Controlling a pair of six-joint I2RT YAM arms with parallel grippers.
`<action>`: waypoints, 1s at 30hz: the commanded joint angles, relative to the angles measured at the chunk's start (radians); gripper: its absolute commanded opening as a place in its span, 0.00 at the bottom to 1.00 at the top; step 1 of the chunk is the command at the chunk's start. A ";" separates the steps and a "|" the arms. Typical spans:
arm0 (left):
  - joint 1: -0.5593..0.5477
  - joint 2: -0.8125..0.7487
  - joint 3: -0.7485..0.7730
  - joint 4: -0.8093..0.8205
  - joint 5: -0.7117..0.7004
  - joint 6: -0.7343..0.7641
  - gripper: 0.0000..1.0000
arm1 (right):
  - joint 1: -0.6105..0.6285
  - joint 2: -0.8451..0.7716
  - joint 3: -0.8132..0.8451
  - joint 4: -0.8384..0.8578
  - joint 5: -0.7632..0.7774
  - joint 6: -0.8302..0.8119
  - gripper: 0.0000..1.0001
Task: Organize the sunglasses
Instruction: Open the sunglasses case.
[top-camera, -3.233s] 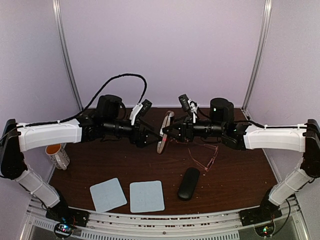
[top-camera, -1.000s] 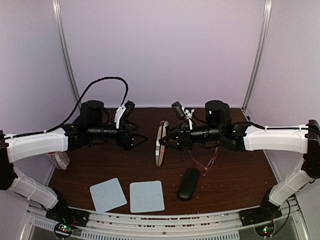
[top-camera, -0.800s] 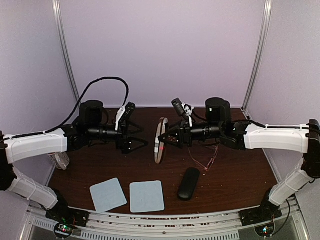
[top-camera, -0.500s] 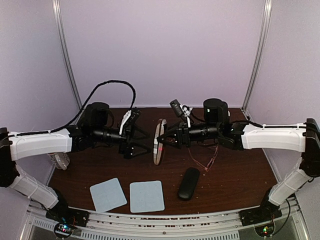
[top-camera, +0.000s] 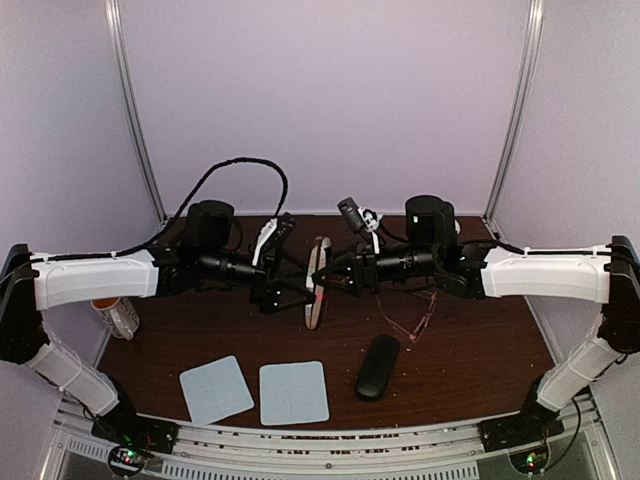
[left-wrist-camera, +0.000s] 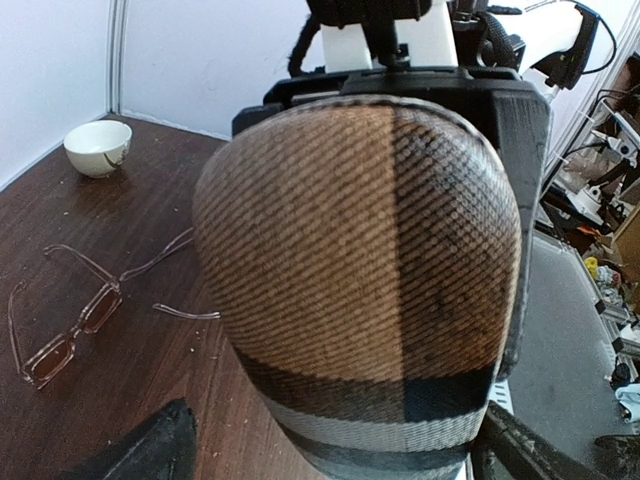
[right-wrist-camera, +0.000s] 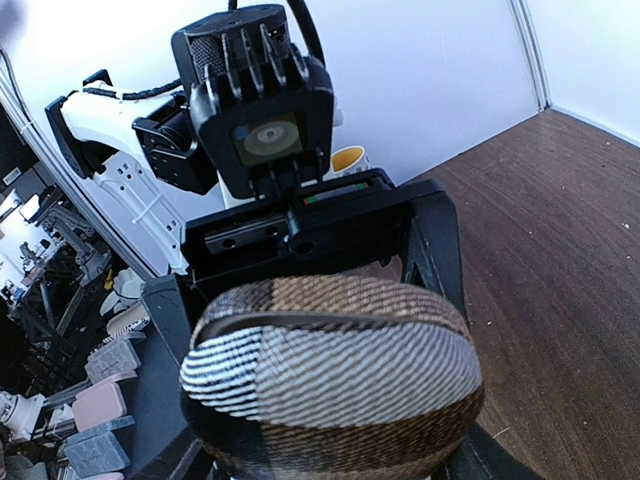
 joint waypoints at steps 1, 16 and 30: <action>-0.006 0.020 0.050 -0.005 -0.086 0.004 0.98 | 0.009 -0.008 0.020 0.073 -0.037 0.014 0.13; 0.020 0.021 0.025 -0.036 -0.261 -0.029 0.98 | 0.010 -0.026 -0.019 0.121 -0.134 0.049 0.11; 0.046 0.015 -0.020 -0.003 -0.254 -0.038 0.98 | 0.013 -0.035 -0.037 0.190 -0.204 0.107 0.10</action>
